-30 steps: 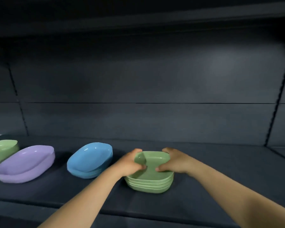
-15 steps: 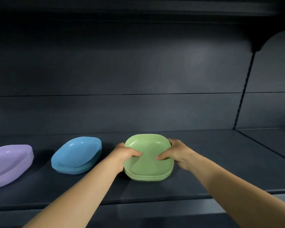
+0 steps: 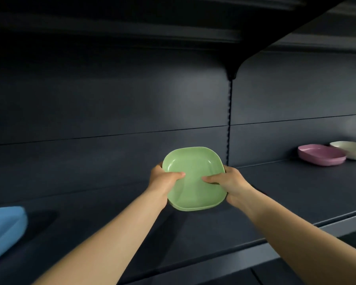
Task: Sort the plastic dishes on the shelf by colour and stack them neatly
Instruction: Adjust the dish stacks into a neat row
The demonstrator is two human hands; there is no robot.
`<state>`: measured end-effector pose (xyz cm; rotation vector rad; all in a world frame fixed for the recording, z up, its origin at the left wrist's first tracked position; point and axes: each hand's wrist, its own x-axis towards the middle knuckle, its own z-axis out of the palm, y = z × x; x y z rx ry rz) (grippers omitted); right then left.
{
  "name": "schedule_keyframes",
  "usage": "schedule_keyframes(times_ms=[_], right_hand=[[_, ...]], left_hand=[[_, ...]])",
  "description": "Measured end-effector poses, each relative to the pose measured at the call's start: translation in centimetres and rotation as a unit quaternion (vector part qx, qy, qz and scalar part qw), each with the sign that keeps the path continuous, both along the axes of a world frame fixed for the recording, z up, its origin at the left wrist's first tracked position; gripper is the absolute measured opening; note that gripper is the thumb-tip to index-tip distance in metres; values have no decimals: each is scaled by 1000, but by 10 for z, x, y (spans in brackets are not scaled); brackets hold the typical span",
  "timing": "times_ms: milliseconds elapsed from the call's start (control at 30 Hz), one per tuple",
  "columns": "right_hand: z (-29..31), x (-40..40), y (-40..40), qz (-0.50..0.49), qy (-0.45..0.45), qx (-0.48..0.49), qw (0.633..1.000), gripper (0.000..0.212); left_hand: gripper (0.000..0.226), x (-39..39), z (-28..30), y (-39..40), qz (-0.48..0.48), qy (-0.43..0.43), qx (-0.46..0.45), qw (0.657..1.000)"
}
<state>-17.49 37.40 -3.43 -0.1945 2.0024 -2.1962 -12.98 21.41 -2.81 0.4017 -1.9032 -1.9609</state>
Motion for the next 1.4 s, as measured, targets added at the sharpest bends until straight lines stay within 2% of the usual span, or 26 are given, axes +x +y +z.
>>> schedule_keyframes(times_ms=[100,267,367,500,933,1100,1400], right_hand=[[2,-43,65,-19,0,-1,1000,40],[-2,-122,185,-69,36,39,996,29],[-15,-173,250,-93,51,72,992,35],[-29,-234,307,-77,66,110,989,45],[-52,-361,323,35,-10,160,986,39],[-61,-378,323,50,-8,153,987,41],[-59,-381,324,62,0,163,985,42]], left_hand=[[46,-52,-2,65,-15,-4,9,1000],[41,-147,-13,190,-20,-26,32,999],[42,-198,-26,258,-22,-57,46,997],[41,-257,-44,315,-10,-93,54,994],[39,-363,-80,323,25,-124,2,992],[36,-381,-85,313,19,-151,-48,987],[36,-381,-81,312,25,-163,-58,985]])
